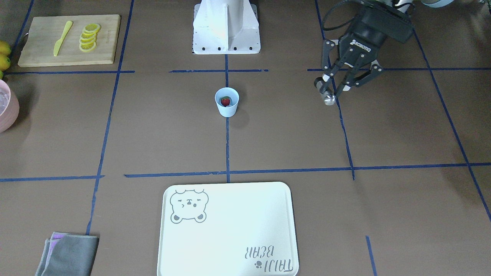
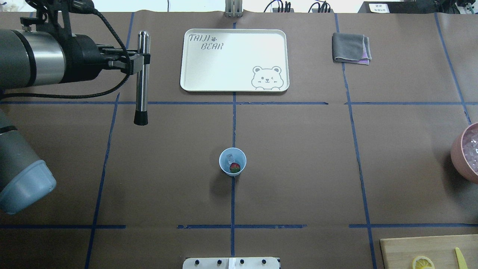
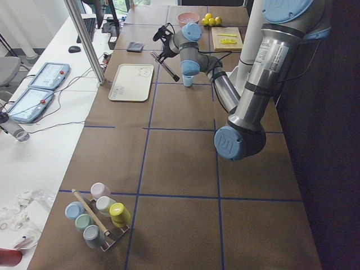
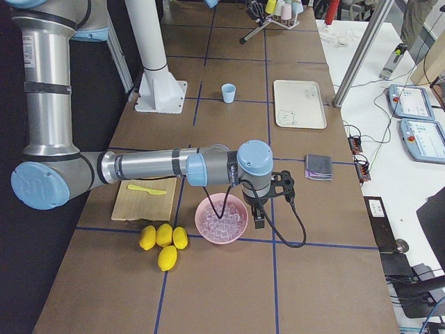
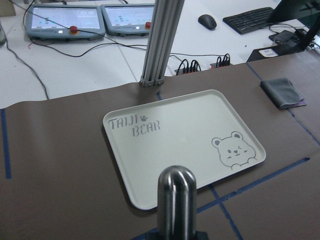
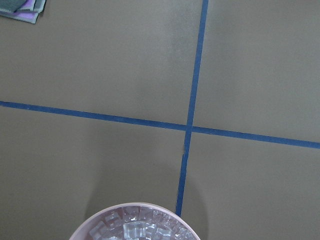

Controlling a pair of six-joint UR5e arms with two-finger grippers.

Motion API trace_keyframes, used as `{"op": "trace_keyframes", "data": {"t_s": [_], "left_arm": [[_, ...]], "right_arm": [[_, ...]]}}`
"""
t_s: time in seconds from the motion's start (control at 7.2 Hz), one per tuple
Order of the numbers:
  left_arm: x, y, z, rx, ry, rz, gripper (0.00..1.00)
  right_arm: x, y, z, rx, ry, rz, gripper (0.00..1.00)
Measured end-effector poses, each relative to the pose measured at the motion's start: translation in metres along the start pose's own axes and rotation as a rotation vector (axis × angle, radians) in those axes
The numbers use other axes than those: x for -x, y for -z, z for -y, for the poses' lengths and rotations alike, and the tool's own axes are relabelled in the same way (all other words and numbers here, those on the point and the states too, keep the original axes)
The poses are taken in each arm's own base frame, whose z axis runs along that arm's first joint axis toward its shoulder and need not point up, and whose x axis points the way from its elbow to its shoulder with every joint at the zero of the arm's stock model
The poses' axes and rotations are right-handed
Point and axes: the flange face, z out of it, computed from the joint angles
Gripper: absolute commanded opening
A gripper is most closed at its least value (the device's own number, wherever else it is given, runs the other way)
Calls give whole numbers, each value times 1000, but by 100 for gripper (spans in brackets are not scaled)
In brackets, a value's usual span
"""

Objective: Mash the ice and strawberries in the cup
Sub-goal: 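Carry the metal rod with the left gripper and lower it into the cup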

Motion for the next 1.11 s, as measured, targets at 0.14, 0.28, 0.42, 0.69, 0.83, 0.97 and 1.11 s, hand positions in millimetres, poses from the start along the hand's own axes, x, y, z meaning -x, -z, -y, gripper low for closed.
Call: {"op": "trace_keyframes", "data": {"t_s": [0.14,0.28,0.42,0.69,0.83,0.97,1.11], "left_arm": [[-24,-4,-8,-78,-9,-21,0],[-47,-10,-24,-145,-10,-15,0],[-71,-17,-45,-199,-7,-2,0],[-127,-17,-97,-310,30,9,0],[-150,-12,-116,-351,48,25,0],[-162,-7,-123,-384,53,34,0],[-168,-3,-126,-409,54,29,0]], "right_arm": [[3,2,1,-5,-1,3,99],[5,4,1,-7,0,4,99],[5,4,1,-6,-3,4,99],[5,4,1,-3,-6,3,99],[5,4,0,-3,-7,2,99],[4,4,0,-3,-7,1,99],[4,4,0,-3,-7,1,99]]}}
